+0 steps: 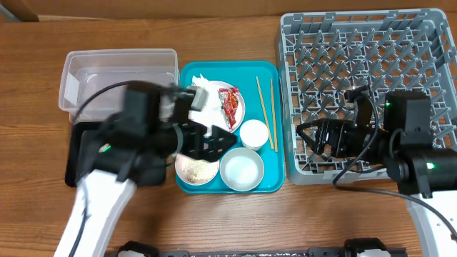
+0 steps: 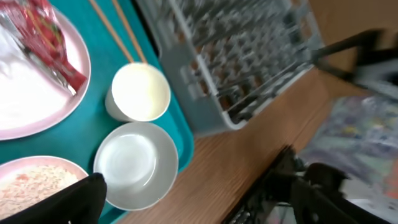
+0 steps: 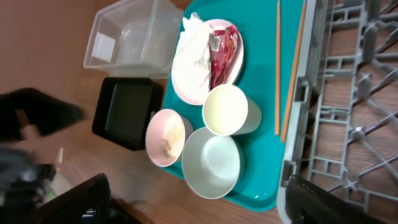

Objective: Sort waste into correct bins and load items into the dishwasher

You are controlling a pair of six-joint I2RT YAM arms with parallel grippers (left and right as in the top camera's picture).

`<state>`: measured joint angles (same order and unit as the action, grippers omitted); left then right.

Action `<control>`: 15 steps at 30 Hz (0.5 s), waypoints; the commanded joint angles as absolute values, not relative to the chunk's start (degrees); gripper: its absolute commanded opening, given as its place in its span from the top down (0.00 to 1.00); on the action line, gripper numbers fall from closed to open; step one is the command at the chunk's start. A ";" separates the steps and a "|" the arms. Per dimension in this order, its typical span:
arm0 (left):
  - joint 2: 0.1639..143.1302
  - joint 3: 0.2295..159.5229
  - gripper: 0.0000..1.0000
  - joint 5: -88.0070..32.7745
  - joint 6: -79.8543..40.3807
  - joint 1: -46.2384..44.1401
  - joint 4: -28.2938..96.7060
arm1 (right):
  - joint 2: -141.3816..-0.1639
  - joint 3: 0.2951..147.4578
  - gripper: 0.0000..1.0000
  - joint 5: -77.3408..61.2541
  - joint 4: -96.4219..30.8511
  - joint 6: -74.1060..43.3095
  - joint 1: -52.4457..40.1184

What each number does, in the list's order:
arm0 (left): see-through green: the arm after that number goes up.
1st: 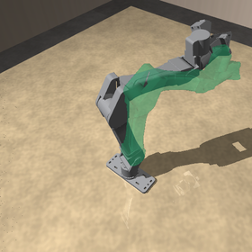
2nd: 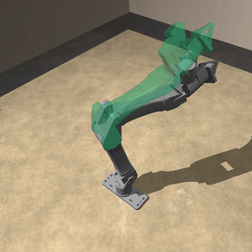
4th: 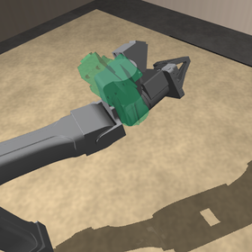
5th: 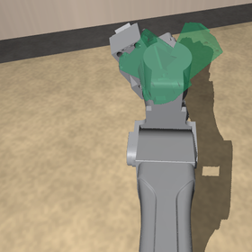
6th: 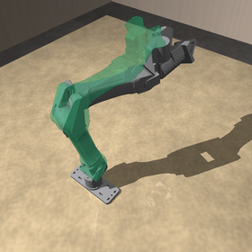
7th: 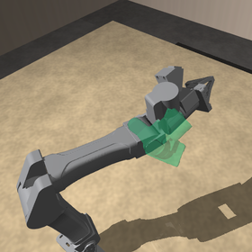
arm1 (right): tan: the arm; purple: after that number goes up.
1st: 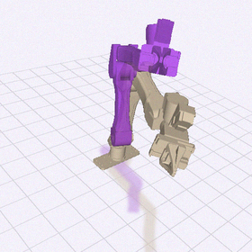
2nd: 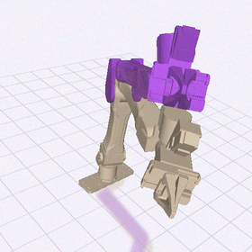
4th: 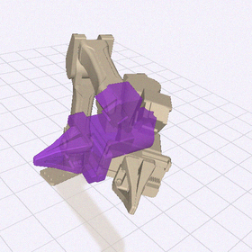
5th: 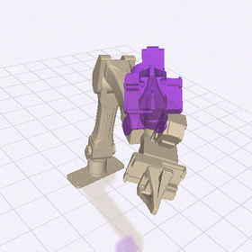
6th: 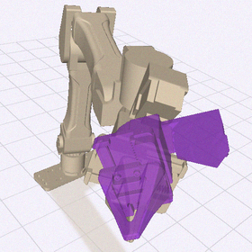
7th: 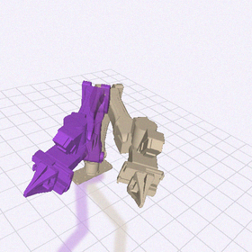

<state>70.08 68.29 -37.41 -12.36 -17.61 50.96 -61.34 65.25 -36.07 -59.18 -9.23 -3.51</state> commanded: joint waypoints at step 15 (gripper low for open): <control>102.02 69.19 0.61 -4.08 -21.17 -33.76 30.13 | -60.77 66.83 0.09 -41.47 -62.30 -9.19 -3.68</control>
